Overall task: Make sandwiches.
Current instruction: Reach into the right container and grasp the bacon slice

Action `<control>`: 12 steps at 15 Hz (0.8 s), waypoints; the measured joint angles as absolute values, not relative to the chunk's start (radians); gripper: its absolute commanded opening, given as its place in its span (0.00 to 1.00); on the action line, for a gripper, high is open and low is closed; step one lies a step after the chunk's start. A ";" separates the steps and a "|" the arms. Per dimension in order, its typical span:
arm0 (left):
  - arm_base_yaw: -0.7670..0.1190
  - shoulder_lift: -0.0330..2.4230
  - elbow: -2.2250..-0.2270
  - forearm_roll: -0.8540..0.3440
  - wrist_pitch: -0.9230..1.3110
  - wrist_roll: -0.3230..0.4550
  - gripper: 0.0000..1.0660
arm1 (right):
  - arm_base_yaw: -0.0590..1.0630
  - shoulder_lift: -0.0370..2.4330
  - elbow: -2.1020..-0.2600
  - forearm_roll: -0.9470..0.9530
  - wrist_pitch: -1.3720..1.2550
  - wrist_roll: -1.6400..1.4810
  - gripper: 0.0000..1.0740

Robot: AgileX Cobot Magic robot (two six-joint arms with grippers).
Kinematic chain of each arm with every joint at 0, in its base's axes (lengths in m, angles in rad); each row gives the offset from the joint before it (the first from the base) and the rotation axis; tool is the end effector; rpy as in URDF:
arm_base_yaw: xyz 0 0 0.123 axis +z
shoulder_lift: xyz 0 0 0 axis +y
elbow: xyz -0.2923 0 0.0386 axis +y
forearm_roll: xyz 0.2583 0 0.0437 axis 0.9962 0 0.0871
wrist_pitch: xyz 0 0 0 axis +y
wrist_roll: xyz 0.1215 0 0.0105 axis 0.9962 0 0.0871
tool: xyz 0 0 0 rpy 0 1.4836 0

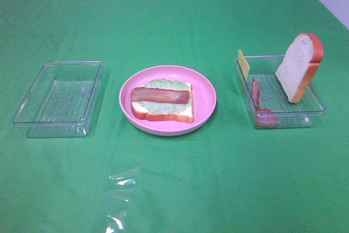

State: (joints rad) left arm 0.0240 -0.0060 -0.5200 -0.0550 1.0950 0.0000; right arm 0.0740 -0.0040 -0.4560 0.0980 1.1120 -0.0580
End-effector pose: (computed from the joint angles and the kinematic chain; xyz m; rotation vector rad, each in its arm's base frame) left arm 0.0170 -0.0056 0.2708 -0.0201 2.0516 -0.0509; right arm 0.0214 0.0123 0.2493 -0.1460 2.1290 0.1287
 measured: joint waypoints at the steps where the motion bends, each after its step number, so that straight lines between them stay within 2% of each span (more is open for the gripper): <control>1: 0.024 -0.006 -0.520 -0.055 1.095 0.000 0.95 | 0.074 -0.004 -0.456 0.098 1.112 -0.058 0.91; 3: 0.024 -0.006 -0.520 -0.055 1.095 0.000 0.95 | 0.074 0.031 -0.461 0.107 1.116 -0.055 0.91; 6: 0.024 -0.006 -0.520 -0.055 1.095 0.000 0.95 | 0.074 0.292 -0.512 0.155 1.123 -0.046 0.91; 8: 0.024 -0.006 -0.520 -0.055 1.095 0.000 0.95 | 0.074 0.567 -0.610 0.211 1.135 -0.044 0.91; 9: 0.024 -0.006 -0.520 -0.055 1.095 0.000 0.95 | 0.074 0.854 -0.727 0.234 1.121 -0.050 0.91; 12: 0.024 -0.006 -0.520 -0.032 1.095 0.000 0.95 | 0.074 1.116 -0.859 0.222 1.043 -0.047 0.91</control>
